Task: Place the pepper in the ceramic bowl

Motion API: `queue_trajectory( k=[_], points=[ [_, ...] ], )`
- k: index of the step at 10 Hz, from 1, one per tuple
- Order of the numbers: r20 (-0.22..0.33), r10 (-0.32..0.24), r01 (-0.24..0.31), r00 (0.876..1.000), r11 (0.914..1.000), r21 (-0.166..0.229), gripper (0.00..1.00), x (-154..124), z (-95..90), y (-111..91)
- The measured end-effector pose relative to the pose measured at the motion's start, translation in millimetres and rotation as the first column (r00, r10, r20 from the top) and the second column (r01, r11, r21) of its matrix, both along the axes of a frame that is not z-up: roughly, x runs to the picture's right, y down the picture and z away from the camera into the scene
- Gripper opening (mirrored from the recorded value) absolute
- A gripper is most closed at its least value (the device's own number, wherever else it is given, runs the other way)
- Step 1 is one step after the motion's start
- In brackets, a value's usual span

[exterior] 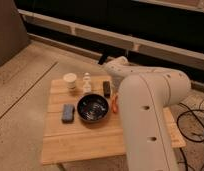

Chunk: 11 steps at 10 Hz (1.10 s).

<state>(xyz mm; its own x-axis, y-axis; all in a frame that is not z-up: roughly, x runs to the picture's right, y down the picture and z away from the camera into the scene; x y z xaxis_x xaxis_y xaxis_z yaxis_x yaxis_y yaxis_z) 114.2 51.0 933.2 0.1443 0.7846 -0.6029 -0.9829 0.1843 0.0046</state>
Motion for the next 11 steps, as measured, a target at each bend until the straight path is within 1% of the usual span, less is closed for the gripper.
queue_trajectory(
  k=[1, 2, 3, 4, 6, 8, 9, 11],
  points=[
    [0.034, -0.016, 0.015, 0.999, 0.9997, 0.018, 0.65, -7, -3.1, 2],
    [0.067, -0.027, 0.025, 0.997, 0.9993, 0.029, 0.65, -12, -9.4, 7],
    [0.074, -0.027, 0.026, 0.997, 0.9994, 0.022, 0.65, -11, -14.1, 14],
    [0.068, -0.023, 0.022, 0.997, 0.9997, 0.012, 0.65, -6, -17.2, 21],
    [0.038, -0.010, 0.010, 0.999, 0.9999, -0.008, 0.65, 6, -19.4, 30],
    [0.012, -0.011, 0.012, 1.000, 0.9995, -0.031, 0.65, 14, -19.4, 36],
    [0.004, -0.011, 0.012, 1.000, 0.9988, -0.047, 0.65, 14, -19.6, 40],
    [-0.001, -0.035, 0.035, 0.999, 0.9950, -0.094, 0.65, 13, -18.2, 49]
  ],
)
